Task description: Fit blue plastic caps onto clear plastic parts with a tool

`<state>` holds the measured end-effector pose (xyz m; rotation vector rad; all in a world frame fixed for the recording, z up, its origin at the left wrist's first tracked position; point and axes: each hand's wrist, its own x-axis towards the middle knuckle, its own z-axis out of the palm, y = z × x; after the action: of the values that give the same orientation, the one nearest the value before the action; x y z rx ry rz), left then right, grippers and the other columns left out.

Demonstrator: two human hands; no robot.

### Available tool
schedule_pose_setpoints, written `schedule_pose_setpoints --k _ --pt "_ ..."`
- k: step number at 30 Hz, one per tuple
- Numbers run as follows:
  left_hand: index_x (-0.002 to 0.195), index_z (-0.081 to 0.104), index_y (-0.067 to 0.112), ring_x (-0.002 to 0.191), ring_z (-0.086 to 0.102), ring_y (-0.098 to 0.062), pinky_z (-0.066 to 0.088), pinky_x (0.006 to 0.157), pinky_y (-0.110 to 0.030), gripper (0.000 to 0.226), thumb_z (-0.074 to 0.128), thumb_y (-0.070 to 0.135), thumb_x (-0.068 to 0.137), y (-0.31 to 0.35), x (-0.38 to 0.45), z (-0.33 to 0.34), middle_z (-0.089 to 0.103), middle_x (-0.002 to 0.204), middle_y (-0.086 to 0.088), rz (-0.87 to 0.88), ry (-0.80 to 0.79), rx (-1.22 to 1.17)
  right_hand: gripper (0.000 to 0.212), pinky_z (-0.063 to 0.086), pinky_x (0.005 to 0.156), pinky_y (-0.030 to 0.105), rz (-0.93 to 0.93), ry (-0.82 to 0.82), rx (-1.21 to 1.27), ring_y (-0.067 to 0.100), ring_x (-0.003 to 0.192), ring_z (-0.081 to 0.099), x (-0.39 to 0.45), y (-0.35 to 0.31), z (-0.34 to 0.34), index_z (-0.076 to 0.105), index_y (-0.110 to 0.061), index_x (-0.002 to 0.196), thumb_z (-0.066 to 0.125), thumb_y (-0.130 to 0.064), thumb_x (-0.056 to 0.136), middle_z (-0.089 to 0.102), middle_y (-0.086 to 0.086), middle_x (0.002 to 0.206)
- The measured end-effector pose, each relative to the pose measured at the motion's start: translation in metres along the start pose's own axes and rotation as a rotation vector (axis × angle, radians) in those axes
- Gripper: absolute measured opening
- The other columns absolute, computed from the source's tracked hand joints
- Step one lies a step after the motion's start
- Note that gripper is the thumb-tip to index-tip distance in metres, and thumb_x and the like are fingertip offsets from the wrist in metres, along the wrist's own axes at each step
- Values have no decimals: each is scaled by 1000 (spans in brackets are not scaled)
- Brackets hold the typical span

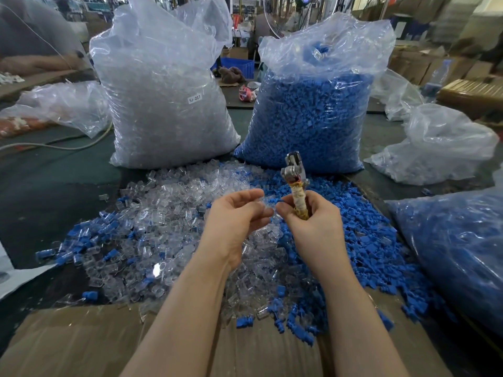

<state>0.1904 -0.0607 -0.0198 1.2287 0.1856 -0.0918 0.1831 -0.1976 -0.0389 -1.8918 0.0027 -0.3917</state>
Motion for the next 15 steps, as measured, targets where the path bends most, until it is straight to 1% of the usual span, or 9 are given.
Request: schedule_pose_setpoints --k 2,4,7,9,11,13,15 --pt "102 68 4 68 69 -10 57 64 -20 20 64 -8 87 -1 0 -1 70 80 -5 25 16 31 13 42 58 25 -4 1 1 -2 54 51 0 0 0 63 -27 79 73 -28 86 62 -20 65" --pt "98 71 6 69 69 -9 57 65 -19 20 66 -8 85 -1 0 -1 72 84 -5 36 26 41 12 44 56 28 -13 3 8 0 54 50 -1 0 0 63 -27 79 72 -28 87 62 -16 66" --pt "99 74 8 73 68 -10 56 67 -19 24 67 -9 84 -1 -1 -1 73 86 -4 42 54 42 12 46 60 32 -22 12 6 4 56 51 -2 -2 0 63 -25 80 71 -28 88 63 -9 70" --pt "100 75 11 74 68 -11 56 67 -18 26 67 -8 85 -2 0 -1 74 83 -3 44 66 56 13 45 59 34 -21 20 -13 6 55 49 -2 -2 1 63 -22 80 71 -29 88 61 -5 66" --pt "101 75 14 72 69 -9 55 66 -17 27 66 -7 86 -2 -1 -1 74 76 -1 52 66 81 15 43 57 34 -23 28 -37 4 53 47 -2 -2 2 63 -20 80 71 -31 87 58 -6 62" --pt "102 73 14 67 70 -8 55 64 -16 26 67 -6 86 -3 -1 0 73 71 0 71 71 99 16 44 58 36 -33 39 -63 5 53 47 -3 -3 2 63 -20 81 71 -32 87 57 -8 61" --pt "101 68 11 66 71 -11 57 64 -19 24 71 -6 83 -3 -2 1 73 73 -4 88 98 121 17 45 59 39 -38 50 -83 7 55 47 -3 -4 2 63 -20 81 71 -33 87 57 -8 62"
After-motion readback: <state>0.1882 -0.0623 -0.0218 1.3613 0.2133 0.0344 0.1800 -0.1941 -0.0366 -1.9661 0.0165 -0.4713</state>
